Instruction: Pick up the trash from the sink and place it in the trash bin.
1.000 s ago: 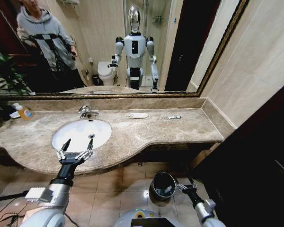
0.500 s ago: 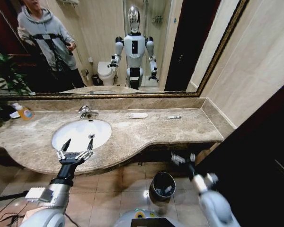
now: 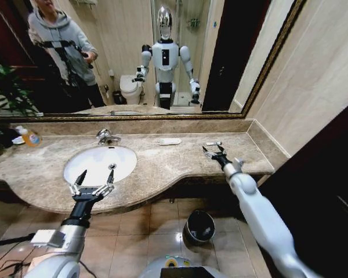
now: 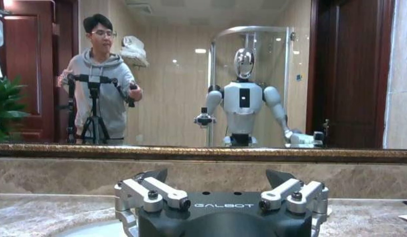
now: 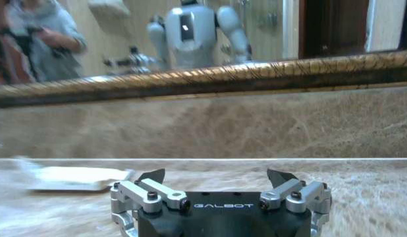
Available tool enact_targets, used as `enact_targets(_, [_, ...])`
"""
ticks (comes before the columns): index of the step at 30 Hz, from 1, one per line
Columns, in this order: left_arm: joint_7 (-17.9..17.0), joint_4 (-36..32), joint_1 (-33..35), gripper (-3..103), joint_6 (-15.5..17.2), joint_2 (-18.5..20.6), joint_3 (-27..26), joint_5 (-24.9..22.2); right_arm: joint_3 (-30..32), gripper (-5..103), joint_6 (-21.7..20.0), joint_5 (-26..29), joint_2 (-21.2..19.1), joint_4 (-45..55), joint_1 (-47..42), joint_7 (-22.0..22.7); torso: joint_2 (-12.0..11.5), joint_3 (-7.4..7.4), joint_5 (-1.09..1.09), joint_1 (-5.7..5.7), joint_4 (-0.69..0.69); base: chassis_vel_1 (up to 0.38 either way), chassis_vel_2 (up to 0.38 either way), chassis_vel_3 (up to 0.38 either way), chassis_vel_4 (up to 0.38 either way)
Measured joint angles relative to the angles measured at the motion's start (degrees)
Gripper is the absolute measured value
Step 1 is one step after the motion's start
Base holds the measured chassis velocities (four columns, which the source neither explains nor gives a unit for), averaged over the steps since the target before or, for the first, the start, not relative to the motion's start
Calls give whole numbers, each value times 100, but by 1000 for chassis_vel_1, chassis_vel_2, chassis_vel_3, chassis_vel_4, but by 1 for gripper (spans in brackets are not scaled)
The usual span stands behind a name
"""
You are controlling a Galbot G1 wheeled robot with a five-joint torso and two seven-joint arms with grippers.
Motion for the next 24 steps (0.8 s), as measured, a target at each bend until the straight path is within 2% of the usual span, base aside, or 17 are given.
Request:
enact_targets(2, [0, 0, 0, 100, 0, 0, 0, 0, -110, 100, -8, -173, 57, -433, 362, 63, 0, 0, 0, 0, 0, 0, 0, 0, 0])
enact_targets(7, [0, 1, 0, 100, 0, 0, 0, 0, -123, 100, -9, -459, 142, -769, 599, 228, 0, 0, 1, -1, 0, 0, 0, 0, 0])
enact_targets(11, [0, 0, 0, 100, 0, 1, 0, 0, 164, 100, -15, -874, 173, -983, 603, 645, 0, -1, 1, -2, -3, 0, 0, 0, 0])
enact_targets(18, [0, 0, 0, 100, 0, 1, 0, 0, 208, 100, -17, -955, 294, -1400, 753, 837, 0, -1, 2, -2, -2, 0, 0, 0, 0])
enact_targets(24, [0, 0, 0, 100, 0, 0, 0, 0, 101, 100, -198, -727, 399, -1565, 931, 851, 1, -2, 0, -2, -1, 0, 0, 0, 0])
